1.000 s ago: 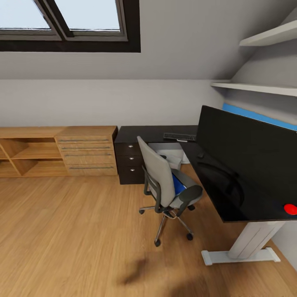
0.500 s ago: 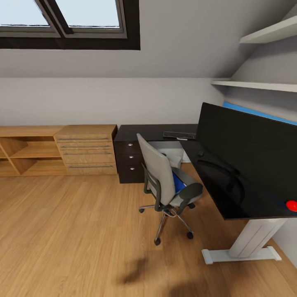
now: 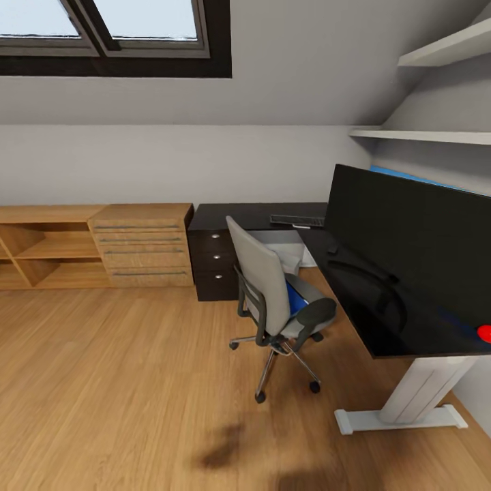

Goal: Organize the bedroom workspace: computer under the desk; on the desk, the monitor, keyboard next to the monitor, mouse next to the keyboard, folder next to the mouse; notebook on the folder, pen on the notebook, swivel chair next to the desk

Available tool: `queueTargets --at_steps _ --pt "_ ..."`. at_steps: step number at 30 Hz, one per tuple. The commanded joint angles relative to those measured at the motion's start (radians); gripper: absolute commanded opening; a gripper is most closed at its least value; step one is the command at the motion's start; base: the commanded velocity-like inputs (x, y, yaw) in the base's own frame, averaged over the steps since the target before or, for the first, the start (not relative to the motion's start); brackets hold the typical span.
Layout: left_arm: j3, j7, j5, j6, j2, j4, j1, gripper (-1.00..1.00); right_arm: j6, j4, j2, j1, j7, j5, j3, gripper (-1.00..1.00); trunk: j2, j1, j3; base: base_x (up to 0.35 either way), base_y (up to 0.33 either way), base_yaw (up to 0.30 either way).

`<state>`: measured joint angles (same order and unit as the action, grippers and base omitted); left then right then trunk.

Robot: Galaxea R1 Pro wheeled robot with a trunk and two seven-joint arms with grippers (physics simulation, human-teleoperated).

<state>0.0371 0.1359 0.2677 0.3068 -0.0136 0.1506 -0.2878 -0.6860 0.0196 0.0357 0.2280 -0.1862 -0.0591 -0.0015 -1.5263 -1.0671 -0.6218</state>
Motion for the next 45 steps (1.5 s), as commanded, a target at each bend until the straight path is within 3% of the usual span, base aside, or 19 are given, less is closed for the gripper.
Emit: queueTargets --at_steps 1,11,12,15,16,18,19,21,26,31,32,37,41,45 --pt "0.004 0.004 0.004 0.004 -0.003 0.000 -0.001 1.00 -0.001 0.000 0.000 0.001 -0.007 -0.006 0.000 1.00 -0.008 -0.004 -0.004 0.000 0.000 0.000" --pt "0.007 0.005 0.004 0.044 -0.014 0.004 -0.001 1.00 -0.002 0.000 0.001 0.001 -0.006 -0.009 0.001 1.00 -0.078 -0.042 -0.035 0.000 0.000 0.000" --pt "0.011 0.006 0.003 0.034 -0.018 0.081 -0.001 1.00 -0.004 0.008 0.000 0.001 -0.006 -0.011 0.003 1.00 -0.085 -0.046 -0.039 0.000 0.000 0.000" --pt "0.010 0.006 0.003 -0.023 -0.018 0.170 -0.001 1.00 -0.002 0.025 0.001 0.001 -0.010 -0.011 0.003 1.00 -0.106 -0.058 -0.048 0.000 0.000 0.000" --pt "0.008 0.007 0.002 -0.290 -0.017 0.415 0.009 1.00 0.023 0.137 -0.002 0.002 -0.015 -0.006 -0.002 1.00 -0.113 -0.061 -0.051 0.000 0.000 0.000" --pt "0.008 0.007 0.002 -0.374 -0.016 0.496 0.020 1.00 0.047 0.179 -0.002 0.003 -0.015 -0.005 -0.003 1.00 -0.127 -0.069 -0.057 0.000 0.000 0.000" --pt "0.008 0.008 0.002 -0.460 -0.015 0.589 0.033 1.00 0.102 0.221 -0.003 0.006 -0.016 -0.005 -0.004 1.00 -0.134 -0.073 -0.061 0.000 0.000 0.000" --pt "0.008 0.008 0.003 -0.563 -0.015 0.712 0.048 1.00 0.205 0.271 -0.003 0.018 -0.016 -0.003 -0.005 1.00 -0.148 -0.081 -0.067 0.000 0.000 0.000" --pt "0.007 0.009 0.006 -0.681 -0.016 0.873 0.060 1.00 0.340 0.316 -0.003 0.081 -0.016 -0.002 -0.009 1.00 -0.183 -0.100 -0.082 0.000 0.000 0.000" --pt "0.007 0.008 0.008 -0.802 -0.018 1.020 0.063 1.00 0.401 0.327 -0.004 0.169 -0.016 0.006 -0.027 1.00 -0.218 -0.119 -0.098 0.000 0.000 0.000" --pt "0.007 0.008 0.009 -0.857 -0.018 1.080 0.064 1.00 0.422 0.328 -0.005 0.203 -0.016 0.010 -0.039 1.00 -0.225 -0.123 -0.101 0.000 0.000 0.000" --pt "0.007 0.009 0.011 -0.982 -0.018 1.224 0.065 1.00 0.512 0.325 -0.025 0.302 -0.016 0.020 -0.080 1.00 -0.260 -0.142 -0.117 0.000 0.000 0.000" --pt "0.009 0.009 0.011 -1.045 -0.019 1.317 0.065 1.00 0.596 0.307 -0.048 0.386 -0.014 0.053 -0.138 1.00 -0.288 -0.157 -0.129 0.000 0.000 0.000" --pt "0.009 0.008 0.020 -1.082 -0.019 1.400 0.065 1.00 0.649 0.280 -0.061 0.472 -0.013 0.116 -0.194 1.00 -0.316 -0.173 -0.142 0.000 0.000 0.000"
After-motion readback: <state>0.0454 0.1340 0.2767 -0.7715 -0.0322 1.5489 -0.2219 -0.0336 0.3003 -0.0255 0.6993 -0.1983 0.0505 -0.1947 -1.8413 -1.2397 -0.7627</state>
